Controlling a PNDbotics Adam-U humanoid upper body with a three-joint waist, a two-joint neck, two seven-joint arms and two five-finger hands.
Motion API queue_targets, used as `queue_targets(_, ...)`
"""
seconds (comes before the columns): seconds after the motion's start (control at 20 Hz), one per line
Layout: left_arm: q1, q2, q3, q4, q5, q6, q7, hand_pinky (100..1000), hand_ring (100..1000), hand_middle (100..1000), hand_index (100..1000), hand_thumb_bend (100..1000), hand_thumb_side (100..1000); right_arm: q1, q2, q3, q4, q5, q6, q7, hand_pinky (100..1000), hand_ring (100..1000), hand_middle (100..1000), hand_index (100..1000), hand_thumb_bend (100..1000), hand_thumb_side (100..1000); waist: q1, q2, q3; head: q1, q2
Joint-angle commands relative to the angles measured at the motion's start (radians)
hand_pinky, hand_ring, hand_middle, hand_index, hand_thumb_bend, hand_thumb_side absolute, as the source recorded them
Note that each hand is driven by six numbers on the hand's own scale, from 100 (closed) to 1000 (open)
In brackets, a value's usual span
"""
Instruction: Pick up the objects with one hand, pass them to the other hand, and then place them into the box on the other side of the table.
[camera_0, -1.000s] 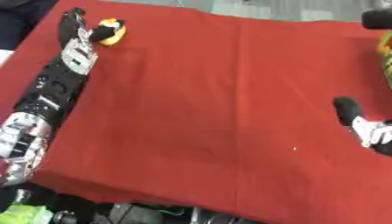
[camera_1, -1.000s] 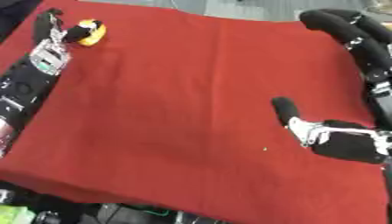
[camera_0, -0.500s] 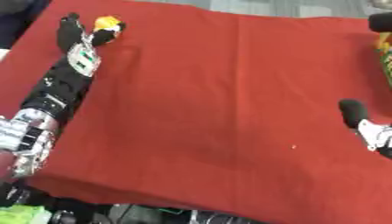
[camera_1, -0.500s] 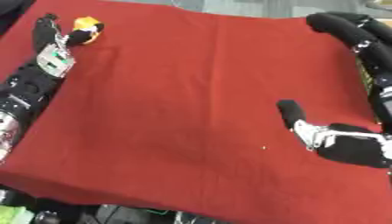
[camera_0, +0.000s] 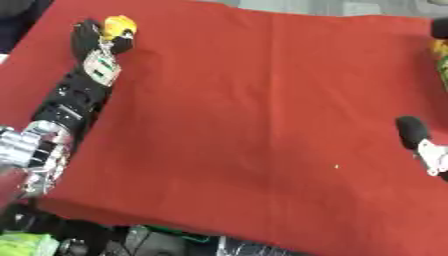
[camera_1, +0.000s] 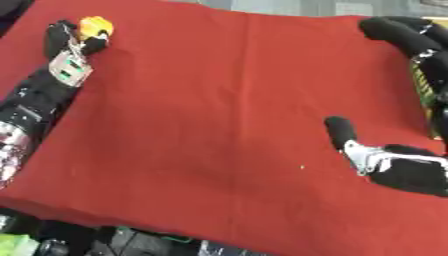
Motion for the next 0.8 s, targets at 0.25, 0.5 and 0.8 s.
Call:
queue_targets(0.25, -0.014, 0.033, -0.007, -0.04, 0.012, -0.034, -0.127, 626, 510, 502, 654, 247, 195, -0.012, -0.002, -0.007, -0.005, 0.0, -0.001, -0.002, 824, 800, 812, 934, 298, 514, 0.004, -0.007, 0.008, 0.004, -0.002)
queue_targets(0.5, -0.009, 0.051, -0.004, -0.084, 0.029, -0.058, -0.201, 625, 507, 496, 648, 244, 196, -0.009, -0.004, -0.008, -0.003, 0.002, -0.001, -0.004, 824, 801, 813, 935, 297, 506, 0.006, -0.016, 0.016, 0.005, -0.002)
queue_targets(0.8, 0.011, 0.092, -0.008, -0.179, 0.064, -0.098, -0.311, 625, 506, 492, 646, 245, 201, -0.005, -0.007, -0.009, 0.0, 0.006, 0.0, -0.005, 825, 802, 813, 936, 297, 506, 0.011, -0.028, 0.027, 0.003, -0.002)
